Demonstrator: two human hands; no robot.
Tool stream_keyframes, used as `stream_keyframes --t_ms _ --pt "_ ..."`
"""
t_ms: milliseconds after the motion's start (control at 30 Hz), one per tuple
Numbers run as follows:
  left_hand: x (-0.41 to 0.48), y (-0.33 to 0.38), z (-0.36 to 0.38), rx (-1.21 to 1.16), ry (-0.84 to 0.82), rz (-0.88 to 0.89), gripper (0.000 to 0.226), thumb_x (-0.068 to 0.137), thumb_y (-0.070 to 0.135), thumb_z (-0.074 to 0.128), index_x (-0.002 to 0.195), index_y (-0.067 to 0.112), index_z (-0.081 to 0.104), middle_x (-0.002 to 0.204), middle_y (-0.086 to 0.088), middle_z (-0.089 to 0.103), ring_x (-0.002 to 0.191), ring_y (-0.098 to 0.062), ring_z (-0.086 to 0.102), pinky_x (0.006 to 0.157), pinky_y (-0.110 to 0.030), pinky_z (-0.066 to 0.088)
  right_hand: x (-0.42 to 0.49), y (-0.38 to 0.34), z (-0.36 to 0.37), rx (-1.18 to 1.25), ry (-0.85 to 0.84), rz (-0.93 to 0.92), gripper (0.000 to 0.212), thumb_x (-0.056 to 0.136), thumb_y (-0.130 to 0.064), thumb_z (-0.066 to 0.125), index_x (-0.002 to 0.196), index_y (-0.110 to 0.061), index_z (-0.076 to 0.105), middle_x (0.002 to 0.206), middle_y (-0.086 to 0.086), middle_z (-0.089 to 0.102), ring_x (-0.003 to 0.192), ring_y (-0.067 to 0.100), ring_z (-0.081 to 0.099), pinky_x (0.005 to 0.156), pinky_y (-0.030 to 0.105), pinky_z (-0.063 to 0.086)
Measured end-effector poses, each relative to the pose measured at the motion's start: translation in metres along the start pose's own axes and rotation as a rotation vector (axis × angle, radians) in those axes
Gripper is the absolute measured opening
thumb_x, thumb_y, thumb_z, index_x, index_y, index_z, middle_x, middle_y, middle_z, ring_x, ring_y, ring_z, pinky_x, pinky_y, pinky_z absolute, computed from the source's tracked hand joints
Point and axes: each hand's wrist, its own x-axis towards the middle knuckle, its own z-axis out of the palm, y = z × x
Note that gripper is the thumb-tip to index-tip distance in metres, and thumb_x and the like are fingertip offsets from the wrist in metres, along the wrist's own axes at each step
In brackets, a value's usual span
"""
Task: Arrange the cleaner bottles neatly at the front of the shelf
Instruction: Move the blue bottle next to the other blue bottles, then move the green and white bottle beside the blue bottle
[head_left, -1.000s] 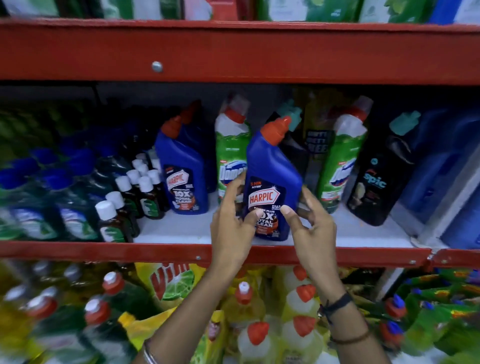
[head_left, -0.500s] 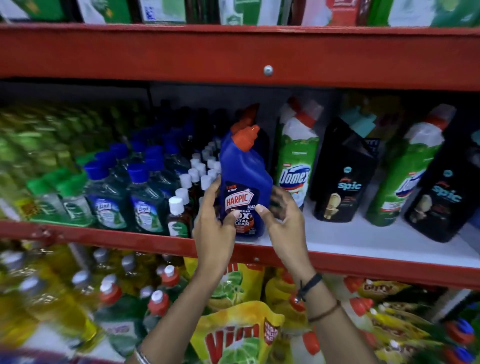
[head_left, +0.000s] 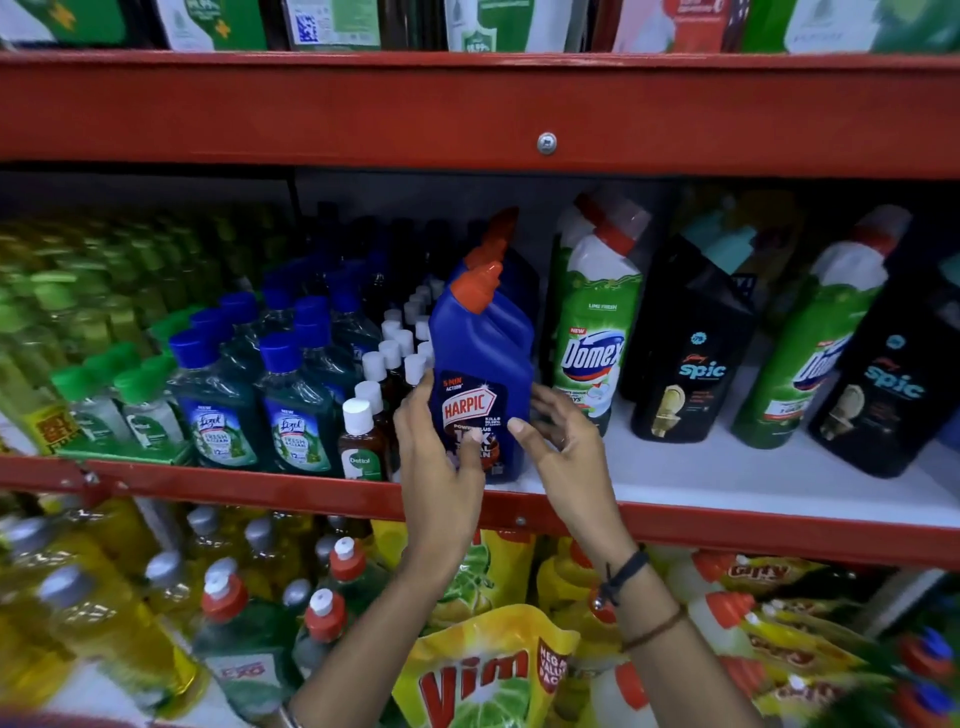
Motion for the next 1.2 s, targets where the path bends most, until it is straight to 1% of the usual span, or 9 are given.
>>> stream_keyframes --t_ms 100,233,333,500,633,767,967,1100,1200 --pt "-0.014 0.017 0.016 -0.014 0.097 0.115 0.056 0.090 0.001 0.057 0.138 0.019 0.034 0.149 -0.008 0.028 0.129 0.008 0.031 0.095 -0.001 0.034 -0.006 -0.004 -0.021 0.025 0.042 -0.031 0.040 0.088 -0.015 0.063 0.127 -0.017 0.055 0.124 -0.001 0.065 0.109 0.002 0.063 0.089 0.017 0.052" --pt "-0.030 0.041 0.049 -0.161 0.084 0.210 0.041 0.091 0.008 0.053 0.129 0.018 0.042 0.146 -0.004 0.036 0.137 -0.003 0.032 0.106 -0.011 0.030 -0.016 -0.010 -0.073 0.035 0.219 -0.103 0.030 0.090 -0.017 0.061 0.119 -0.017 0.059 0.112 -0.001 0.070 0.106 0.007 0.065 0.087 0.026 0.054" --pt "-0.039 0.059 0.079 -0.288 -0.058 0.186 0.038 0.093 0.010 0.050 0.125 0.028 0.045 0.139 0.005 0.044 0.134 -0.009 0.040 0.109 -0.020 0.034 -0.015 -0.010 -0.120 -0.005 0.385 -0.138 0.025 0.091 -0.020 0.059 0.115 -0.015 0.061 0.108 -0.002 0.071 0.103 0.010 0.066 0.085 0.030 0.054" --pt "-0.051 0.075 0.147 -0.257 -0.347 0.136 0.035 0.094 0.022 0.049 0.129 0.026 0.047 0.131 0.008 0.051 0.124 -0.001 0.047 0.104 -0.028 0.042 0.008 0.001 -0.202 -0.091 0.575 -0.155 0.024 0.095 -0.018 0.052 0.117 -0.011 0.058 0.114 0.004 0.064 0.097 -0.012 0.058 0.084 0.012 0.047" --pt "-0.051 0.081 0.201 -0.213 -0.560 0.053 0.048 0.095 0.022 0.049 0.141 0.027 0.035 0.142 0.013 0.037 0.132 -0.002 0.037 0.110 -0.039 0.040 0.034 0.013 -0.240 -0.129 0.464 -0.074 0.039 0.096 -0.013 0.049 0.135 -0.010 0.046 0.135 0.011 0.057 0.120 0.016 0.056 0.103 0.036 0.045" --pt "-0.042 0.090 0.240 -0.169 -0.623 0.021 0.064 0.095 0.004 0.048 0.149 0.022 0.019 0.146 0.010 0.028 0.124 0.016 0.033 0.104 -0.009 0.034 0.055 0.023 -0.252 -0.116 0.326 -0.019 0.052 0.097 -0.006 0.044 0.146 -0.015 0.028 0.145 0.011 0.047 0.130 0.022 0.048 0.111 0.040 0.038" --pt "-0.039 0.089 0.264 -0.123 -0.535 0.017 0.075 0.086 -0.014 0.046 0.149 0.019 0.021 0.151 -0.006 0.034 0.128 -0.002 0.033 0.090 0.009 0.025 0.056 0.024 -0.262 -0.118 0.357 -0.015 0.051 0.090 0.005 0.050 0.134 -0.021 0.045 0.121 0.007 0.060 0.106 0.012 0.059 0.101 0.039 0.048" --pt "-0.040 0.083 0.264 -0.146 -0.460 0.016 0.078 0.085 -0.013 0.048 0.148 0.026 0.024 0.146 -0.004 0.042 0.127 -0.015 0.049 0.103 -0.025 0.047 0.038 0.021 -0.261 -0.143 0.436 -0.081 0.048 0.085 0.003 0.060 0.129 -0.015 0.052 0.110 0.005 0.063 0.089 -0.013 0.059 0.079 0.008 0.050" --pt "-0.044 0.084 0.257 -0.121 -0.404 0.019 0.077 0.084 -0.008 0.055 0.146 0.031 0.029 0.143 -0.002 0.049 0.120 -0.021 0.056 0.097 -0.043 0.053 0.030 0.015 -0.257 -0.108 0.445 -0.109 0.050 0.083 0.004 0.062 0.124 -0.023 0.054 0.109 0.005 0.063 0.096 -0.002 0.062 0.081 0.013 0.053"
